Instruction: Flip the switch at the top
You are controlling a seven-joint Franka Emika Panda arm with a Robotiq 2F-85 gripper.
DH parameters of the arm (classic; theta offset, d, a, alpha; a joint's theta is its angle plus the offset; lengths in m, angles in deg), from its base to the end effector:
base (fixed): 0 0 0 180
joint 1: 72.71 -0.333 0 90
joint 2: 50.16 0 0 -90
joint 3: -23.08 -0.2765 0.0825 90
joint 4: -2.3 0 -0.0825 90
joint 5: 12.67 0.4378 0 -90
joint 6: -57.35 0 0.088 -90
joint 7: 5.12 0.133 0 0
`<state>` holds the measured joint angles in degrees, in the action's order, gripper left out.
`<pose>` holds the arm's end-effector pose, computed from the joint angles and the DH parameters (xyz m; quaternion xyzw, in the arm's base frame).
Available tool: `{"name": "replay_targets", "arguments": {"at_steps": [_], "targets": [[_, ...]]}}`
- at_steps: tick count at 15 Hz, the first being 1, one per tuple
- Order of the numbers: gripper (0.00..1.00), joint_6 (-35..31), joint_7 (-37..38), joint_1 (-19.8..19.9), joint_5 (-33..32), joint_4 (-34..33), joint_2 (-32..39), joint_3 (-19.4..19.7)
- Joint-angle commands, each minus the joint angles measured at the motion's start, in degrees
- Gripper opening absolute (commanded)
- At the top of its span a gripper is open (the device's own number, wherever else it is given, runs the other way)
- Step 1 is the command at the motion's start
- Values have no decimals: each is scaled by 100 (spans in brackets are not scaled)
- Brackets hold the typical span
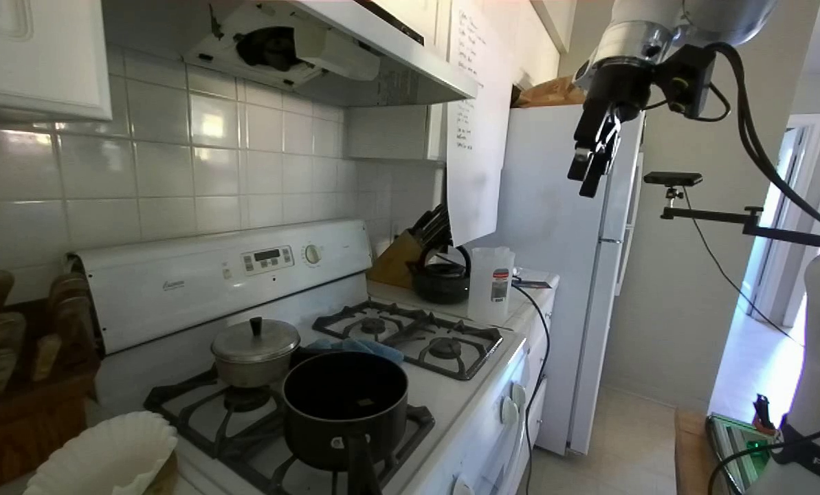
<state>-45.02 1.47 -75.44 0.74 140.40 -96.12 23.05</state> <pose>0.4078 0.0455 0.5384 -0.9882 0.0479 -0.0788 0.1225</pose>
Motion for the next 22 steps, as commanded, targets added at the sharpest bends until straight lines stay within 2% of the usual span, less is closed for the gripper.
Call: {"name": "replay_targets", "arguments": {"at_steps": [1,7,15,22], "targets": [[100,-521,466,98,628,-49,-61,-91],[100,-1659,1210,195,1269,-374,-136,-226],[100,-3396,2385,530,1274,-1269,149,-433],[100,-4817,3558,944,1230,-2222,942,-360]]}}
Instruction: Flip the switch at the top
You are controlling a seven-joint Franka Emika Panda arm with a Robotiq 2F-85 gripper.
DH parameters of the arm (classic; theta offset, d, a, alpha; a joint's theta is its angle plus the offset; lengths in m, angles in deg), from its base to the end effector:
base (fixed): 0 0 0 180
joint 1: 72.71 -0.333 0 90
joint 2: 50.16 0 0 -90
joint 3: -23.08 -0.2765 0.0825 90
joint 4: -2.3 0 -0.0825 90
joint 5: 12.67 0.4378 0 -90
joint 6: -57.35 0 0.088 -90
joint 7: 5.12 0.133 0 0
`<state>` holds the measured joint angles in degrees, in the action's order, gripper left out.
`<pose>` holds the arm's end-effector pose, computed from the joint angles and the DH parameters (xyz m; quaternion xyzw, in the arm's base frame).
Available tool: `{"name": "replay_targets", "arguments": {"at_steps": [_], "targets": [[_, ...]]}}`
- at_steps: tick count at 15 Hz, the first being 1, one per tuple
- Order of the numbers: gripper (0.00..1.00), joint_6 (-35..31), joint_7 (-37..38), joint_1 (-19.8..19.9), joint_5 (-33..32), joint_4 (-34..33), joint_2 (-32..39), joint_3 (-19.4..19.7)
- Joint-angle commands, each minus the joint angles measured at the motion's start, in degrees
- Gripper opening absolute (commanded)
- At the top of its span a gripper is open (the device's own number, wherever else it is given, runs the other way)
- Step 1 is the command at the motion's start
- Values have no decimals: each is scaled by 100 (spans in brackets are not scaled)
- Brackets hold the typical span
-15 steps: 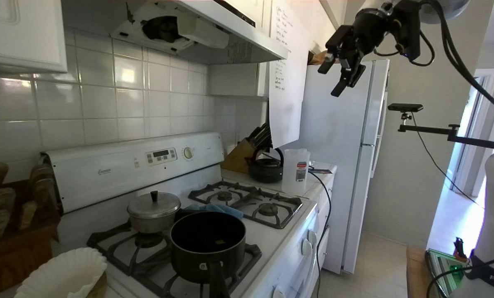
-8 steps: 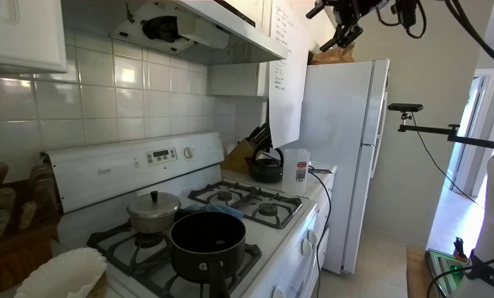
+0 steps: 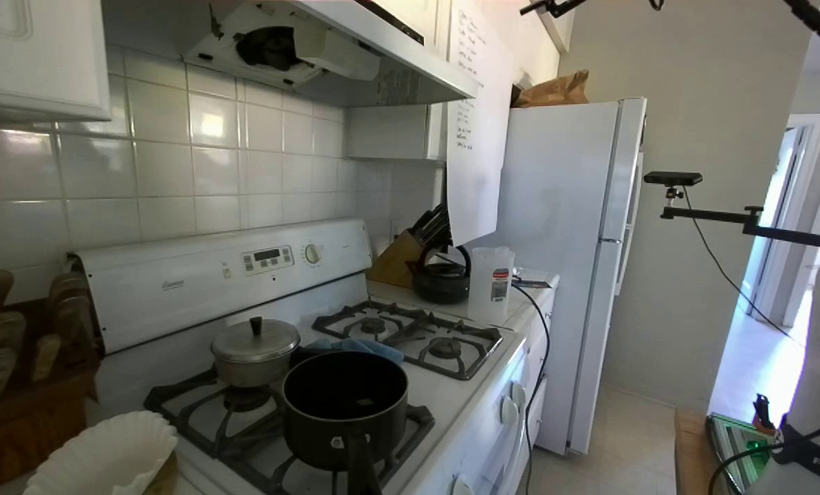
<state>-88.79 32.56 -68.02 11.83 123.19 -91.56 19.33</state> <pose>0.4523 0.0051 0.7832 -0.7485 0.3443 -0.4574 0.3346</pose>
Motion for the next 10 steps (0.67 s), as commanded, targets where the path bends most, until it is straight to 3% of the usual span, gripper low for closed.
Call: {"name": "replay_targets", "arguments": {"at_steps": [1,4,5,10], "targets": [[100,-608,633,275,94,-701,671,35],[100,-1154,1169,380,123,-1101,1117,117],[100,-923,871,236,-69,-690,748,159],[100,-1123,1096,264,-72,-988,1086,210]]}}
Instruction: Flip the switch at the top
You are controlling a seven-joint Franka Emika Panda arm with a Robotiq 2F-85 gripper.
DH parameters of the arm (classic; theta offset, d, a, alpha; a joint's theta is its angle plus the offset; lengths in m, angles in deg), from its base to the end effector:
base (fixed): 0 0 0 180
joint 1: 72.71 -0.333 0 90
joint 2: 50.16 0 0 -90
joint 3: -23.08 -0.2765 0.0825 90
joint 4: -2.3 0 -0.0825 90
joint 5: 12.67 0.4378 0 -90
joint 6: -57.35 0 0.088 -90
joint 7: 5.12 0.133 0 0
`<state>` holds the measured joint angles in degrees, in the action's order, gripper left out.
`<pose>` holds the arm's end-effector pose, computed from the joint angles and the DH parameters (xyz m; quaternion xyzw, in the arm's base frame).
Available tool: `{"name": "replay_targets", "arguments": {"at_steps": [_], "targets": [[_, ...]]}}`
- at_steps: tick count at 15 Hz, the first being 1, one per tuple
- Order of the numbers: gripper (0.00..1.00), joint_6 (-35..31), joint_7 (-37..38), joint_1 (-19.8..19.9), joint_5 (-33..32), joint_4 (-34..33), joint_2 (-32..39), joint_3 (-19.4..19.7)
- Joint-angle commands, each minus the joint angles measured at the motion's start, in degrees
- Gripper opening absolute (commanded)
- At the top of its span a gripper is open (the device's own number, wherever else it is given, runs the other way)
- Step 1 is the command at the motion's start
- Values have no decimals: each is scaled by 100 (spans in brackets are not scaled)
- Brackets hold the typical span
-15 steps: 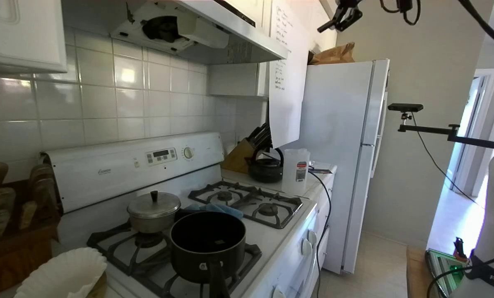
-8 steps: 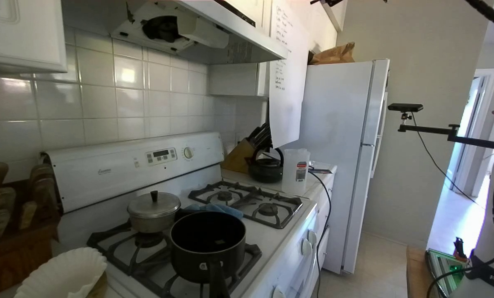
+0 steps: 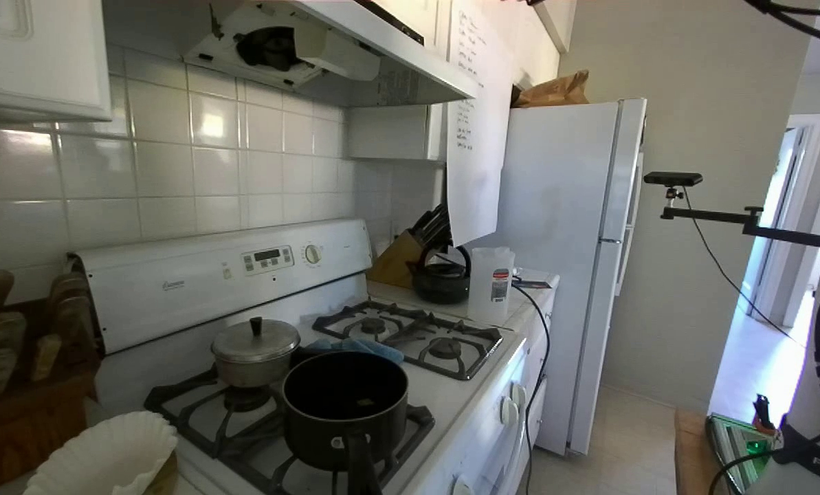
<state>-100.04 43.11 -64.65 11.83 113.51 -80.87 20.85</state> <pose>0.4948 -0.0561 0.8193 -0.6383 0.4366 -0.5040 0.3847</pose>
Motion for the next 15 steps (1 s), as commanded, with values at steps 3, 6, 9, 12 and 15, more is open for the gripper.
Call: {"name": "replay_targets", "arguments": {"at_steps": [3,6,9,12,15], "targets": [[100,2,56,-74,-73,-49,16,59],[100,-295,504,228,-142,30,-7,-117],[100,-597,844,394,-163,22,58,-178],[100,-467,1040,366,-109,-146,279,-75],[100,-407,1218,332,-81,-610,783,90]]}}
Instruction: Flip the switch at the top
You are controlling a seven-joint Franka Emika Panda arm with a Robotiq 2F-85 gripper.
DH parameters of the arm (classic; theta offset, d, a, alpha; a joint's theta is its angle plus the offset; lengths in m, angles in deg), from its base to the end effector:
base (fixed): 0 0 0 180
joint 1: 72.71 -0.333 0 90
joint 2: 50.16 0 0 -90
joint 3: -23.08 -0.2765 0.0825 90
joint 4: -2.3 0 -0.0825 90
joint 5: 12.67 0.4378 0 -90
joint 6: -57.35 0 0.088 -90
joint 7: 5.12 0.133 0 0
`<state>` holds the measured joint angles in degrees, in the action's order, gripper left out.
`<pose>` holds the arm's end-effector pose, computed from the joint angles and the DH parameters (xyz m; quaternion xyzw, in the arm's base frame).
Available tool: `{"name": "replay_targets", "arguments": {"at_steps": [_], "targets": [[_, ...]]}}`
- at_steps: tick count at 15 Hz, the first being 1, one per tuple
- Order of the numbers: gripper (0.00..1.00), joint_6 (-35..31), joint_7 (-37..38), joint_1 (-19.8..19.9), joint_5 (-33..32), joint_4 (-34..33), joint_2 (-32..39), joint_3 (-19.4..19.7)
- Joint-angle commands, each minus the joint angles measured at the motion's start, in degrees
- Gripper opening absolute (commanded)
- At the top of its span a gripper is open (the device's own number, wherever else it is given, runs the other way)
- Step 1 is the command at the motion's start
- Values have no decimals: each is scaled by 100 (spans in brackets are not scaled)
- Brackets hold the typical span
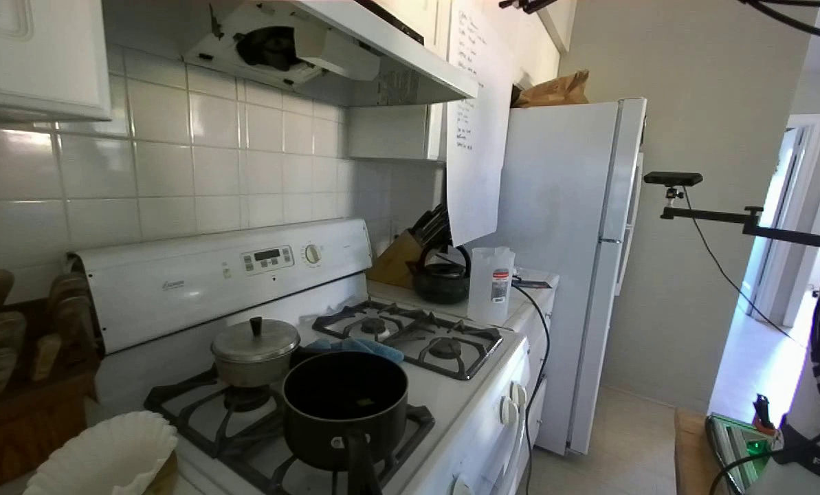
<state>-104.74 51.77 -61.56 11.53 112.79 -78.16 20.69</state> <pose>0.5060 -0.0888 0.8138 -0.5742 0.4986 -0.5041 0.4094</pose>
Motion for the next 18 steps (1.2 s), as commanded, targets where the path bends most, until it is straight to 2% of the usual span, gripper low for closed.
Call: {"name": "replay_targets", "arguments": {"at_steps": [1,4,5,11,13,18], "targets": [[100,47,467,50,-70,-647,643,122],[100,119,748,14,-142,-1037,995,159],[100,-9,477,-121,-94,-584,700,256],[100,1,589,-143,-94,-888,952,274],[100,-48,803,175,-191,-882,1062,78],[100,52,1528,652,-543,-1048,1466,-149]]}}
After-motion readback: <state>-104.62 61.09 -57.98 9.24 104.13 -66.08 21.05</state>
